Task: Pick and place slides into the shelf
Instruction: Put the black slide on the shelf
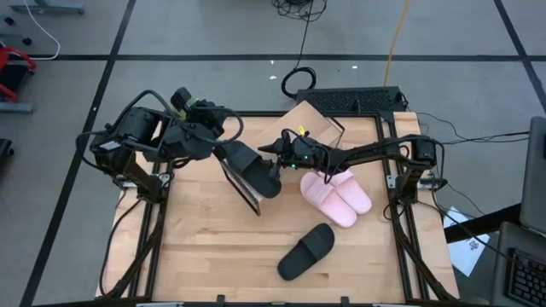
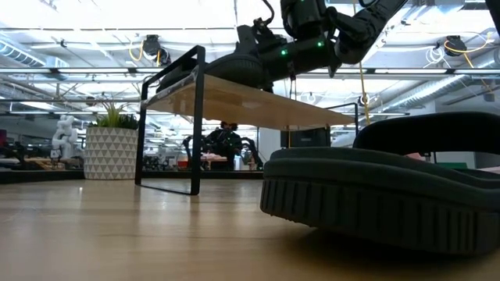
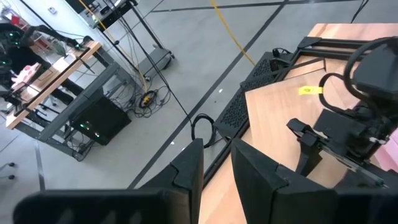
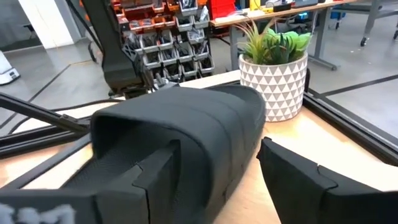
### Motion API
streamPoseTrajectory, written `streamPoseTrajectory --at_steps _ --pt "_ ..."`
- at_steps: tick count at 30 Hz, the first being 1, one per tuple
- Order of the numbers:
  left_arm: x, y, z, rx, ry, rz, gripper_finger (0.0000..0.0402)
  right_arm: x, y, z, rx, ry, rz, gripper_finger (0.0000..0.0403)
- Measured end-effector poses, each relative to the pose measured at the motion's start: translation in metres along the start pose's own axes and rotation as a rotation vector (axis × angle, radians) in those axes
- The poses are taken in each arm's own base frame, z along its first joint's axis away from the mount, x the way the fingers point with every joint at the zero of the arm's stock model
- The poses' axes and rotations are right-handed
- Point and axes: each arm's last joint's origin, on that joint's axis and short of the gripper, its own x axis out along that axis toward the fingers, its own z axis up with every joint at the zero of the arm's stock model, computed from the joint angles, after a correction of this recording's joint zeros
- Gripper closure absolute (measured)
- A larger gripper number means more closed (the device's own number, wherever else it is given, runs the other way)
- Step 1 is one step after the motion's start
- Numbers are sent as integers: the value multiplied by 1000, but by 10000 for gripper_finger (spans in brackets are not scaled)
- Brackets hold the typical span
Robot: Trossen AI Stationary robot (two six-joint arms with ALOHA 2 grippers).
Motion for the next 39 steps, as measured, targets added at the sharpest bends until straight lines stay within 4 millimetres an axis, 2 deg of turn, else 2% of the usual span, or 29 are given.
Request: streamPoseTrajectory --at_steps 9,16,24,31,35,39 --pt "0 0 0 0 0 0 314 0 0 0 1 -1 -2 176" --pt "0 0 0 0 0 -1 314 -8 1 7 -20 41 -9 174" --pt "0 0 0 -5 0 -1 314 -24 17 19 -45 86 25 174" --pt "0 0 0 -33 2 -7 314 -59 41 41 -111 140 133 174" --pt "0 -1 0 -54 10 -29 314 -88 55 48 -181 240 223 174" --pt "1 -4 0 -91 30 -82 314 -119 67 47 -212 390 312 174"
